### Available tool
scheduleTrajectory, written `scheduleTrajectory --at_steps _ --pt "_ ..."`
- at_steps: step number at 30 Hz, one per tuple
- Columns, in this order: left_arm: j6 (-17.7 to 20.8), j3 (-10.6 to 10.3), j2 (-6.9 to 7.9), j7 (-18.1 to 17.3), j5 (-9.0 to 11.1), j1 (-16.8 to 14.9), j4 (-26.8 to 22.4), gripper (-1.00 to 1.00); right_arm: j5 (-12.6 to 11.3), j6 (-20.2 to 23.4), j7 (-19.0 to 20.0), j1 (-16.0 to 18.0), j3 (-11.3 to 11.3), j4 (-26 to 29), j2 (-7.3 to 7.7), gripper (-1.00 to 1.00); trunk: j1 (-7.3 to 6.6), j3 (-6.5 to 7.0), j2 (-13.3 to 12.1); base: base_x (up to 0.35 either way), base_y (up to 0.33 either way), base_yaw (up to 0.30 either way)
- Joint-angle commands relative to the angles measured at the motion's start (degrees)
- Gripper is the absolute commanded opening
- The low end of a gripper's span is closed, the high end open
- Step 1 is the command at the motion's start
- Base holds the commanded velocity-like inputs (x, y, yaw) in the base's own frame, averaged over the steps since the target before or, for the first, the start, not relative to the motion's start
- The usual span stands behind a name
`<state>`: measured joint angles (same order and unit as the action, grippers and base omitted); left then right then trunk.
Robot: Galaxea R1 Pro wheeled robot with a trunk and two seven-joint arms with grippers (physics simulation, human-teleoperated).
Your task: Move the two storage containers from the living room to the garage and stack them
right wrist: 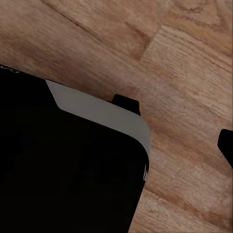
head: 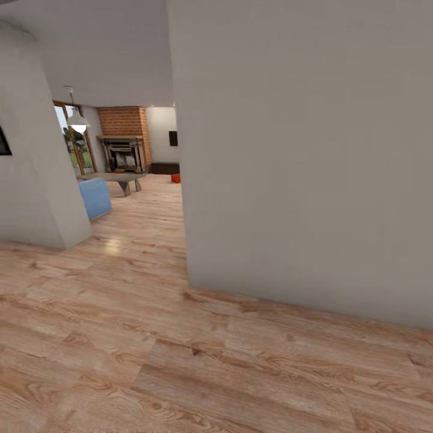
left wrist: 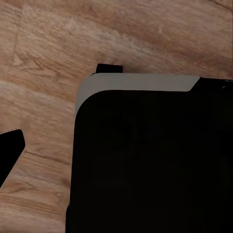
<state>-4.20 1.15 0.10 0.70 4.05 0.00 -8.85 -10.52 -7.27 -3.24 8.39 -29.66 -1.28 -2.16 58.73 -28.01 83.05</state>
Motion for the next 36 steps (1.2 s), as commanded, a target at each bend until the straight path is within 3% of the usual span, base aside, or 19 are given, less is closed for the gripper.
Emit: scheduleTrajectory --at_steps 1,28,36 --pt "-0.1 0.1 -0.01 0.0 0.4 0.0 0.0 1.0 -0.6 -0.3 -0.1 0.0 -0.5 -0.1 -0.04 1.0 0.0 -0.05 0.0 0.0 0.0 0.271" --pt "-0.1 0.1 0.06 0.0 0.5 0.0 -0.1 1.0 -0.6 -0.3 -0.1 0.0 -0.4 -0.1 -0.04 1.0 0.0 -0.05 0.0 0.0 0.0 0.271" --pt "0.1 0.1 0.15 0.0 0.6 0.0 0.0 1.0 -0.6 -0.2 -0.1 0.0 -0.5 -0.1 -0.04 1.0 0.0 -0.05 0.0 0.15 0.04 0.087"
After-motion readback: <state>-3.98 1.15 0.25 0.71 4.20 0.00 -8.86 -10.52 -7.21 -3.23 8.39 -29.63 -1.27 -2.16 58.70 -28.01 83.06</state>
